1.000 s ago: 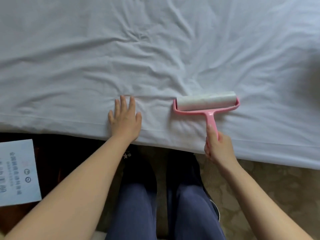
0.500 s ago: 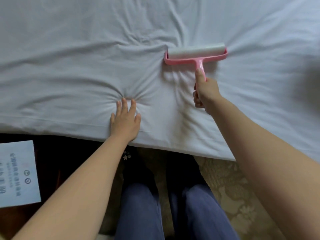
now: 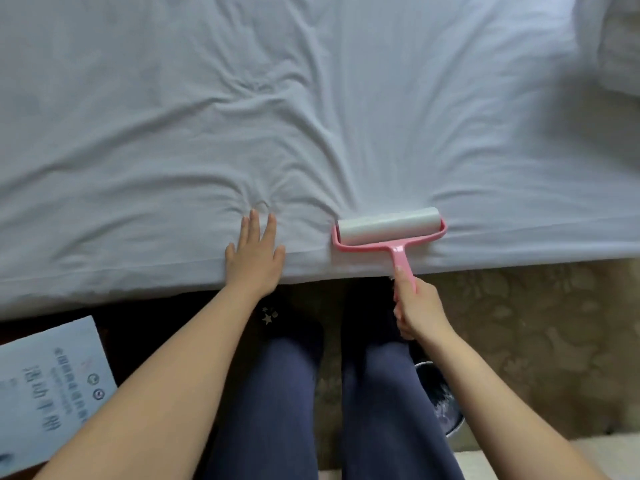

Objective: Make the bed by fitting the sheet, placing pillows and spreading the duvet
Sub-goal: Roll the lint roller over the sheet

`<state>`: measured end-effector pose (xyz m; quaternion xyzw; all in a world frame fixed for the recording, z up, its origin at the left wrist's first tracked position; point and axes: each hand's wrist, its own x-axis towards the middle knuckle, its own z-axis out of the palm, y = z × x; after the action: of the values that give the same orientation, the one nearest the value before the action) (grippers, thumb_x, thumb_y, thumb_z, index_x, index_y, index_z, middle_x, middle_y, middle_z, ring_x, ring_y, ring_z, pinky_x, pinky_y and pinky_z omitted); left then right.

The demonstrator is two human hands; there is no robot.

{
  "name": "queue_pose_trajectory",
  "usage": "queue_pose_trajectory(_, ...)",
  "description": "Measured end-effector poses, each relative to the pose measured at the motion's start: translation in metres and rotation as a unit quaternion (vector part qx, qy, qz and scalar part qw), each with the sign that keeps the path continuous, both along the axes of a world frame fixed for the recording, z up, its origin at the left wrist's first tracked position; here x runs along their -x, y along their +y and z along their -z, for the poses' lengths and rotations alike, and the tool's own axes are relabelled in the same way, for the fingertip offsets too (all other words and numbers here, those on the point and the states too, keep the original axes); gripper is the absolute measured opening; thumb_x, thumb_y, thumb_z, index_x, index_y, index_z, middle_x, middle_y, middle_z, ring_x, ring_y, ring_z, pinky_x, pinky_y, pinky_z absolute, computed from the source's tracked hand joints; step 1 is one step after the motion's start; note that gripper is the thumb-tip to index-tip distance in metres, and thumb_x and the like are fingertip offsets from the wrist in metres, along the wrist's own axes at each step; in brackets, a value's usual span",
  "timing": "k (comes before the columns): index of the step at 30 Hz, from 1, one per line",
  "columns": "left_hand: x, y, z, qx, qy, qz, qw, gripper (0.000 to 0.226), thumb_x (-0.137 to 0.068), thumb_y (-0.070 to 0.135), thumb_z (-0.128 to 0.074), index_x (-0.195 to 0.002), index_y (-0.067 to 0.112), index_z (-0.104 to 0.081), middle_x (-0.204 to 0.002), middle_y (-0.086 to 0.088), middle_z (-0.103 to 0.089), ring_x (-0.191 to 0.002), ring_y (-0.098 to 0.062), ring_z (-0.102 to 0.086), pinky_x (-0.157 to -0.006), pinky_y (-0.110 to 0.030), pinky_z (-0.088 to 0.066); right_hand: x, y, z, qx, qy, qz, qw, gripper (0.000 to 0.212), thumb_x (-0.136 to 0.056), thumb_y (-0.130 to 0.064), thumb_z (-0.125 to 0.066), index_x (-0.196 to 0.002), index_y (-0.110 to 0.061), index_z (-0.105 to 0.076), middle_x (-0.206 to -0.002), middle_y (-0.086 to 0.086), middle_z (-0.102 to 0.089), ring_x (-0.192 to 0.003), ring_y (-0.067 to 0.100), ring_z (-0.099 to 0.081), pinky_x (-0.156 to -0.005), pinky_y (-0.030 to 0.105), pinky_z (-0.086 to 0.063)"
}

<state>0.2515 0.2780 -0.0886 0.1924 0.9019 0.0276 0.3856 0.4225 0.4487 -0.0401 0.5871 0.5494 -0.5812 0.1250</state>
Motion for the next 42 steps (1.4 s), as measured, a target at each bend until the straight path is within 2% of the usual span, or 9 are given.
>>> queue_pose_trajectory(4,-0.002,-0.013,-0.002,0.009,0.003,0.054,0.998,0.056,-0.101,0.036,-0.021,-0.151,0.025,0.002,-0.158,-0.002,0.015,-0.146,-0.018,0.011,-0.114,-0.051,-0.01,-0.024,-0.022,-0.011,-0.048,-0.012,0.016,0.999,0.052,-0.094,-0.047,-0.047,-0.054,-0.017,-0.036,-0.037,-0.009,-0.033,-0.032,0.008,-0.028,-0.036,0.019,-0.024)
queue_pose_trajectory(7,-0.003,-0.022,-0.005,0.039,0.018,0.082,0.996,0.055,-0.101,0.038,-0.018,-0.15,0.028,0.004,-0.158,-0.003,0.014,-0.146,-0.023,0.011,-0.112,-0.055,-0.01,-0.047,-0.046,-0.014,-0.092,-0.024,0.024,0.995,0.054,-0.094,-0.046,-0.048,-0.051,-0.016,-0.034,-0.04,-0.006,-0.034,-0.045,0.014,-0.031,-0.046,0.026,-0.028)
queue_pose_trajectory(14,-0.01,-0.035,-0.004,0.048,0.023,0.031,0.998,0.057,-0.1,0.035,-0.021,-0.15,0.03,0.007,-0.157,-0.011,0.014,-0.146,-0.027,0.011,-0.112,-0.056,-0.006,-0.056,-0.089,-0.001,-0.084,-0.019,-0.009,0.996,0.052,-0.094,-0.045,-0.048,-0.053,-0.017,-0.033,-0.044,-0.003,-0.033,-0.046,0.012,-0.029,-0.05,0.029,-0.029)
queue_pose_trajectory(19,0.001,-0.047,-0.001,0.018,0.005,0.034,0.999,0.056,-0.101,0.033,-0.023,-0.151,0.027,0.002,-0.159,-0.004,0.012,-0.146,-0.018,0.009,-0.114,-0.052,-0.007,-0.024,-0.076,0.014,-0.103,-0.014,-0.033,0.994,0.055,-0.094,-0.051,-0.044,-0.052,-0.016,-0.036,-0.047,0.001,-0.039,-0.048,0.017,-0.037,-0.057,0.033,-0.035)
queue_pose_trajectory(23,0.004,-0.052,-0.002,0.004,0.005,0.035,0.999,0.055,-0.101,0.032,-0.024,-0.151,0.025,-0.003,-0.159,-0.003,0.007,-0.147,-0.017,0.005,-0.114,-0.05,-0.01,0.008,-0.055,0.022,-0.103,0.018,-0.045,0.994,0.058,-0.078,-0.071,-0.038,-0.052,-0.018,-0.039,-0.049,0.002,-0.043,-0.051,0.023,-0.043,-0.057,0.035,-0.036)
queue_pose_trajectory(31,0.002,-0.032,-0.013,-0.059,0.053,-0.083,0.993,0.046,-0.1,0.026,-0.031,-0.145,0.018,-0.031,-0.156,-0.006,-0.021,-0.144,-0.019,-0.02,-0.112,-0.046,-0.016,0.106,-0.003,0.017,-0.074,0.031,-0.082,0.993,0.056,-0.088,-0.065,-0.04,-0.059,-0.017,-0.038,-0.059,0.003,-0.041,-0.052,0.021,-0.038,-0.05,0.029,-0.033)
queue_pose_trajectory(33,0.008,-0.027,-0.016,-0.064,0.068,-0.096,0.991,0.048,-0.099,0.027,-0.034,-0.146,0.018,-0.029,-0.156,-0.007,-0.021,-0.142,-0.02,-0.024,-0.112,-0.045,-0.015,0.129,0.01,0.013,-0.06,0.028,-0.083,0.994,0.055,-0.087,-0.066,-0.041,-0.062,-0.017,-0.037,-0.06,0.002,-0.041,-0.048,0.019,-0.037,-0.043,0.026,-0.031)
queue_pose_trajectory(37,0.032,-0.011,-0.02,-0.055,0.046,-0.094,0.993,0.054,-0.1,0.032,-0.029,-0.151,0.021,-0.013,-0.159,-0.006,-0.005,-0.146,-0.019,-0.01,-0.116,-0.043,-0.007,0.172,0.024,0.009,-0.066,0.029,-0.086,0.994,0.055,-0.087,-0.065,-0.043,-0.062,-0.017,-0.034,-0.056,0.002,-0.038,-0.043,0.019,-0.034,-0.04,0.024,-0.028)
queue_pose_trajectory(42,0.072,0.006,-0.02,-0.049,0.036,-0.077,0.995,0.055,-0.1,0.034,-0.027,-0.151,0.023,-0.008,-0.159,-0.004,-0.001,-0.147,-0.017,-0.003,-0.116,-0.042,-0.008,0.211,0.035,0.01,-0.075,0.03,-0.092,0.992,0.052,-0.086,-0.067,-0.042,-0.061,-0.022,-0.038,-0.057,0.002,-0.04,-0.042,0.019,-0.035,-0.04,0.024,-0.029)
